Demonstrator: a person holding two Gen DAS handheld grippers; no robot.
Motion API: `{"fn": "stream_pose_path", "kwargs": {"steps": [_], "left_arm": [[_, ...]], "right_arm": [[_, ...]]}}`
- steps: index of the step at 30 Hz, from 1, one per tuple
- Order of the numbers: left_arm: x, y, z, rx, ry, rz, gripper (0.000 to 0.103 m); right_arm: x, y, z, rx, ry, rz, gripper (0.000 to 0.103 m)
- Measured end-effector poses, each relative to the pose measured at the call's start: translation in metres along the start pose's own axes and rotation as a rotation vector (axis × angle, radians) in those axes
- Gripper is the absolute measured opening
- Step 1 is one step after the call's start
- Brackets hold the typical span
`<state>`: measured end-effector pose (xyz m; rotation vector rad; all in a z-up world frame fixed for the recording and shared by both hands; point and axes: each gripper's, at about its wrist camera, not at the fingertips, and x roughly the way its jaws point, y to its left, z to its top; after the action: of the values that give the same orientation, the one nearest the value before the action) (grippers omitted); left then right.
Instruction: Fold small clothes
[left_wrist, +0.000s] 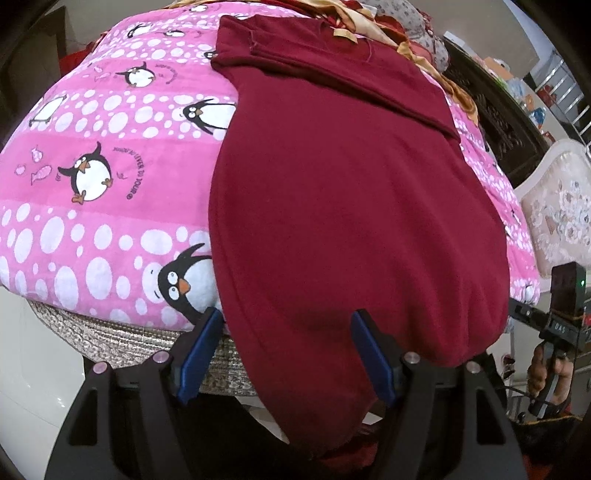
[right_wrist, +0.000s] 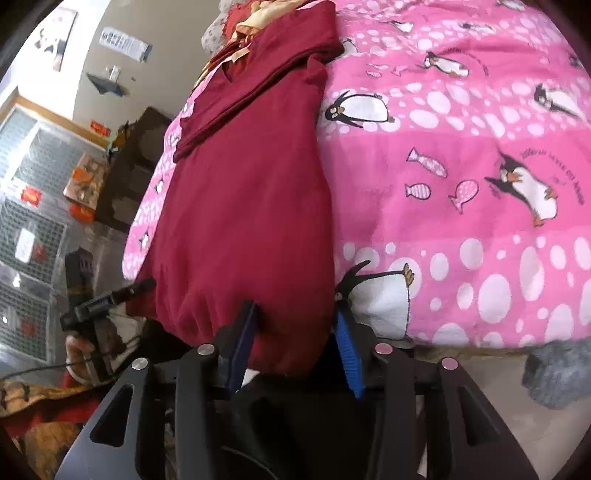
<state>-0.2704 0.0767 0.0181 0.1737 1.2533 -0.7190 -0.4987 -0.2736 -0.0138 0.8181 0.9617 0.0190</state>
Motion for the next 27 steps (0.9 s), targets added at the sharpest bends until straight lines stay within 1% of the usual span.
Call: {"fn": "stream_pose_path", "kwargs": {"steps": [1, 2, 3, 4, 5, 6, 7, 8, 10, 12, 14, 16, 20, 23, 27], "left_arm": [[0.001, -0.002, 0.0, 0.014, 0.001, 0.007, 0.075], [0.001, -0.003, 0.0, 0.022, -0.001, 0.019, 0.067], [0.001, -0.003, 0.001, 0.022, -0.004, 0.037, 0.058], [0.0, -0.002, 0.001, 0.018, -0.005, 0.048, 0.04], [-0.002, 0.002, 0.001, 0.009, -0.004, 0.043, 0.023], [-0.006, 0.008, 0.002, -0.02, 0.003, 0.0, 0.015], [-0.01, 0.013, 0.003, -0.046, 0.012, -0.048, 0.008], [-0.015, 0.017, 0.005, -0.067, 0.012, -0.085, 0.008], [-0.026, 0.018, 0.009, -0.064, -0.008, -0.104, 0.008], [-0.038, 0.015, 0.015, -0.049, -0.034, -0.119, 0.008], [-0.051, 0.012, 0.024, -0.039, -0.065, -0.151, 0.008], [-0.062, 0.01, 0.035, -0.035, -0.1, -0.166, 0.008], [-0.072, 0.014, 0.066, -0.048, -0.164, -0.173, 0.008], [-0.071, 0.022, 0.089, -0.073, -0.2, -0.168, 0.008], [-0.065, 0.026, 0.124, -0.103, -0.26, -0.13, 0.008]], "right_arm": [[0.001, 0.0, -0.001, 0.001, -0.006, 0.001, 0.049], [0.0, 0.002, -0.002, -0.007, -0.012, -0.003, 0.043], [-0.002, 0.004, -0.003, -0.017, -0.014, -0.004, 0.04], [-0.006, 0.007, -0.003, -0.026, -0.024, -0.007, 0.035], [-0.01, 0.008, -0.004, -0.028, -0.032, -0.007, 0.028], [-0.015, 0.009, -0.003, -0.028, -0.04, -0.005, 0.024], [-0.021, 0.01, -0.002, -0.024, -0.048, 0.015, 0.015], [-0.025, 0.011, 0.0, -0.015, -0.055, 0.045, 0.015], [-0.036, 0.017, 0.006, -0.006, -0.077, 0.099, 0.015], [-0.042, 0.028, 0.014, -0.031, -0.096, 0.112, 0.015], [-0.046, 0.04, 0.024, -0.048, -0.113, 0.138, 0.015], [-0.05, 0.052, 0.039, -0.069, -0.132, 0.169, 0.015], [-0.053, 0.065, 0.072, -0.108, -0.176, 0.168, 0.015], [-0.053, 0.069, 0.098, -0.122, -0.215, 0.141, 0.015], [-0.047, 0.067, 0.134, -0.116, -0.267, 0.107, 0.015]]}}
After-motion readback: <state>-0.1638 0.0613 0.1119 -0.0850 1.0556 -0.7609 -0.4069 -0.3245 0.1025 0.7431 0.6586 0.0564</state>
